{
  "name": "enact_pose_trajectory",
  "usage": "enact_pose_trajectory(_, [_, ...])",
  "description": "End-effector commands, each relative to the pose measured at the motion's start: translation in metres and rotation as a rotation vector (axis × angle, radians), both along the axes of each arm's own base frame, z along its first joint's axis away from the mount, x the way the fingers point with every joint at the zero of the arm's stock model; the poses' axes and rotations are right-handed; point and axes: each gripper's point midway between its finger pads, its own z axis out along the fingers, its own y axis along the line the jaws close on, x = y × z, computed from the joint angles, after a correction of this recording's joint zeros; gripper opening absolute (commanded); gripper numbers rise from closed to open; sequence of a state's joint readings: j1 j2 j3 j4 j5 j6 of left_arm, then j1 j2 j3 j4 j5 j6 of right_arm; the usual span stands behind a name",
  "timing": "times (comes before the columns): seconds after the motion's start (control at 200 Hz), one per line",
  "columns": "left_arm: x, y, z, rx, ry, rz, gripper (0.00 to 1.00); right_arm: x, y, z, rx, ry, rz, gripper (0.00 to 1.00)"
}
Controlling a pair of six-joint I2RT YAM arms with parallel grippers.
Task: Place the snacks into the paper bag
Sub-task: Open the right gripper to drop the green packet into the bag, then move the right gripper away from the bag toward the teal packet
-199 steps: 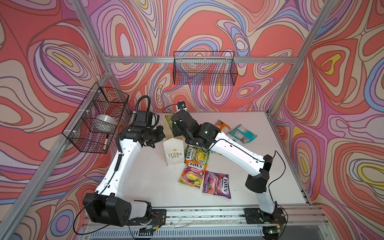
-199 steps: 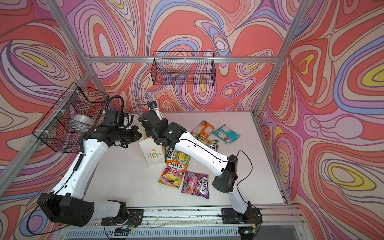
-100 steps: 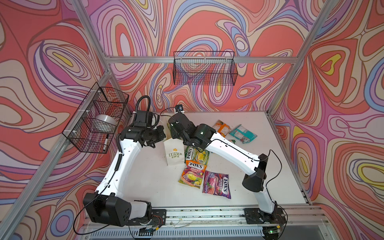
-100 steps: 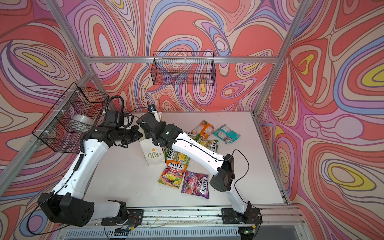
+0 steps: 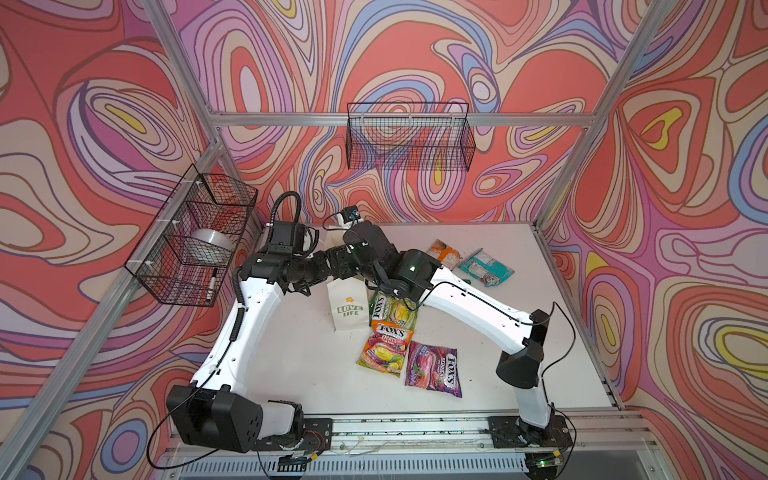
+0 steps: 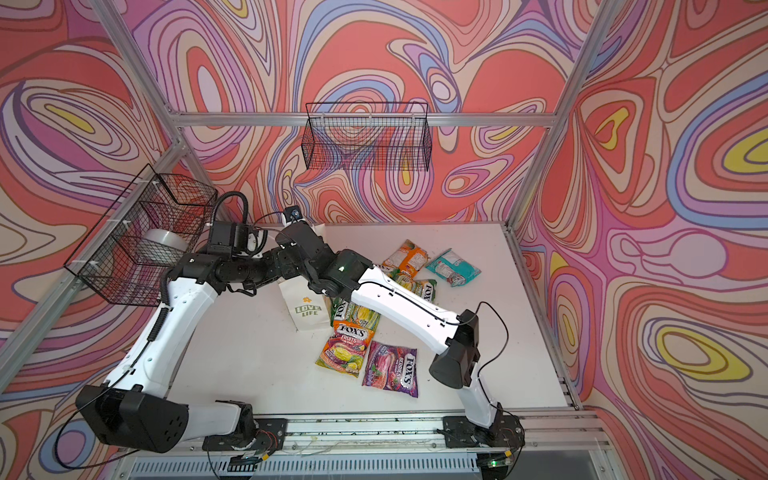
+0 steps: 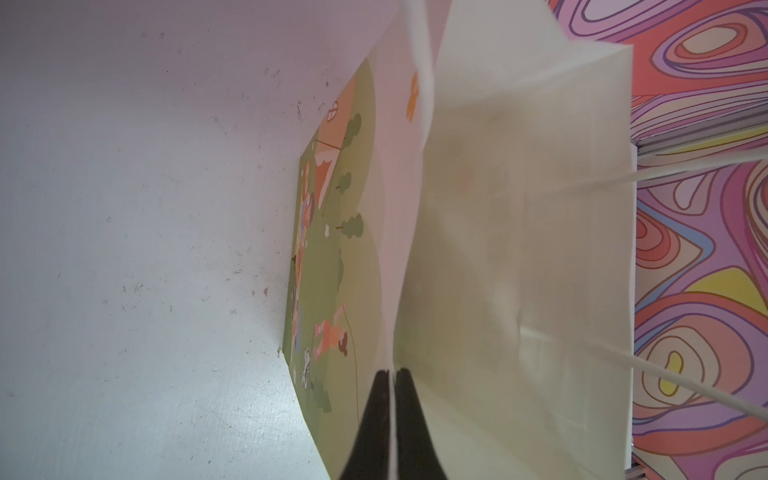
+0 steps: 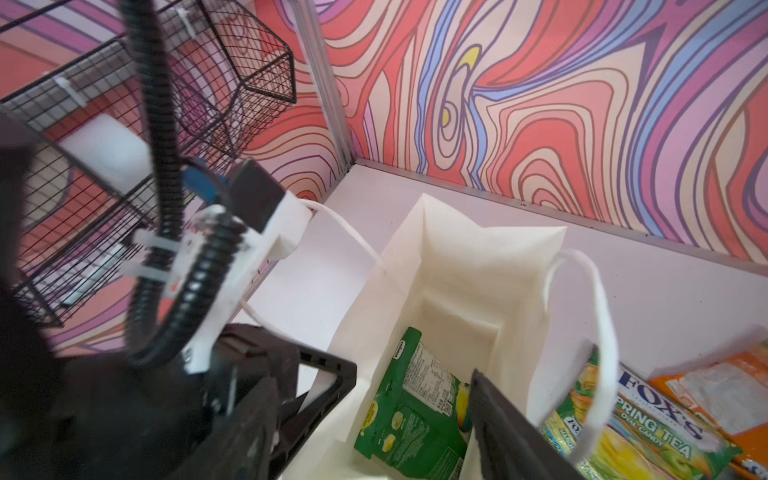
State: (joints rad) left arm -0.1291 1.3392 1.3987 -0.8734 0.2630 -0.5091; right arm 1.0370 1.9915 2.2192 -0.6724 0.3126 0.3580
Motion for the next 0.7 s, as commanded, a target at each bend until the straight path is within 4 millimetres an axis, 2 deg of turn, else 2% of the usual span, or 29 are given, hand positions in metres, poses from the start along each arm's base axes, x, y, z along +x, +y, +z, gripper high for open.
enact_pose_trajectory(0.0, [-0.002, 0.0, -0.006, -0.004, 0.023, -0.006, 0.0, -0.024, -0.017, 0.056, 0.094, -0.078, 0.065, 0.84])
enact_pose_trajectory(0.085, [-0.003, 0.001, -0.006, 0.004, 0.024, -0.006, 0.0, -0.033, -0.034, 0.063, 0.085, -0.088, 0.067, 0.89])
enact_pose_trajectory(0.11, [-0.003, 0.001, -0.005, 0.007, 0.023, -0.004, 0.0, -0.034, -0.037, 0.059, 0.071, -0.085, 0.067, 0.9])
enact_pose_trajectory(0.12, [-0.003, 0.002, -0.006, 0.01, 0.024, -0.003, 0.0, -0.038, -0.044, 0.069, 0.085, -0.095, 0.067, 0.9])
enact_pose_trajectory(0.145, [-0.003, 0.002, -0.005, 0.013, 0.024, -0.004, 0.0, -0.042, -0.051, 0.072, 0.085, -0.099, 0.063, 0.92])
enact_pose_trajectory(0.301, [-0.004, 0.004, -0.002, 0.024, 0.012, -0.003, 0.0, -0.053, -0.1, 0.073, 0.045, -0.118, -0.02, 0.97])
enact_pose_trajectory(0.536, [-0.006, 0.009, 0.0, 0.053, 0.011, 0.01, 0.0, -0.058, -0.172, 0.039, -0.052, -0.09, -0.193, 0.99])
enact_pose_trajectory(0.696, [-0.007, 0.016, 0.001, 0.087, 0.01, 0.029, 0.0, -0.041, -0.209, -0.004, -0.027, 0.043, -0.256, 0.98])
